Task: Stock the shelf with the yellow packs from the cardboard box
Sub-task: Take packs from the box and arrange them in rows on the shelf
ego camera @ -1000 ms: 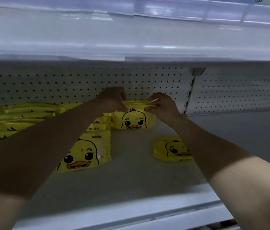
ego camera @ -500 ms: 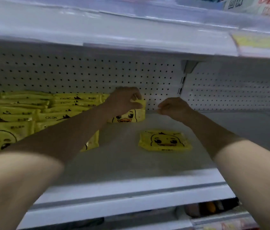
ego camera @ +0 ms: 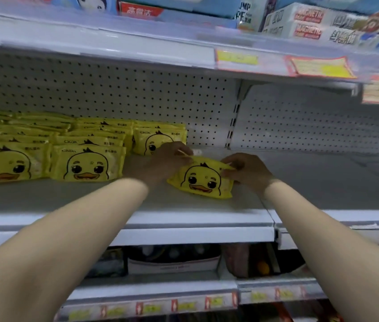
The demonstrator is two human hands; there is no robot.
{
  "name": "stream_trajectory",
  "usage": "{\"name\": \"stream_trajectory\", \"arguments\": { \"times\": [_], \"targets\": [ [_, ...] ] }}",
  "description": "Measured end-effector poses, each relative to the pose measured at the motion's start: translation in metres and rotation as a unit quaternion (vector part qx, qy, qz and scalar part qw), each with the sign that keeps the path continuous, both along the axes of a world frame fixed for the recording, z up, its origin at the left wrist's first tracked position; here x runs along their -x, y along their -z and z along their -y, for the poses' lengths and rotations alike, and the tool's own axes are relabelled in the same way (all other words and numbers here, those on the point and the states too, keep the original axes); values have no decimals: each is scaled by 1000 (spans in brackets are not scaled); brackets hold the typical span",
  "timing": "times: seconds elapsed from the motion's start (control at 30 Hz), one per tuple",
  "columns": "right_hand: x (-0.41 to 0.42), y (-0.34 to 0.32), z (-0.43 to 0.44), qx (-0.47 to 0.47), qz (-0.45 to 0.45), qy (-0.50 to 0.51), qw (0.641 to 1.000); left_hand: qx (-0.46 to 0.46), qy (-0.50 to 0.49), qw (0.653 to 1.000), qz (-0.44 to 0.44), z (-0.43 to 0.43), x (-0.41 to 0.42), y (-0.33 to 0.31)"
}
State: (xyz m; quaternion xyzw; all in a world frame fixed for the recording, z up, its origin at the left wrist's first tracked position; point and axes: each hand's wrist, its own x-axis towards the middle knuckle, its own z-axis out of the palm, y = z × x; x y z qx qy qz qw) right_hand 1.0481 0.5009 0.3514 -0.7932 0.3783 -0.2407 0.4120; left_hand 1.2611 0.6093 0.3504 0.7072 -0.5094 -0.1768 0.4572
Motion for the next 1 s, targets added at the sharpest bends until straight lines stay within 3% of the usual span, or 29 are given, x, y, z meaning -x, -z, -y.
{"name": "stream_trajectory", "arguments": {
  "times": [0.27, 0.43, 0.57, 0.67, 0.8, 0.87, 1.0],
  "targets": [
    [9, 6, -33, 42, 137, 6, 990, 90, -13, 996, -5, -37, 26, 3],
    [16, 6, -46, 24, 172, 26, 985, 29, -48, 995, 78, -52, 34, -11],
    [19, -2, -47, 29, 139, 13, 990, -40, -28, 993, 107, -60, 27, -25],
    [14, -4, -48, 85, 95, 6, 992, -55, -18, 984, 168, -60, 23, -31],
    [13, -11, -50, 134, -66, -21, 989, -82, 20, 971, 225, -56, 20, -40],
    [10, -14, -46, 167, -158, -22, 973, -120, 51, 945, 301, -49, 19, -45],
    [-1, -18, -34, 198, -199, -35, 959, -150, 77, 919, 357, -30, 10, -47]
  ]
}}
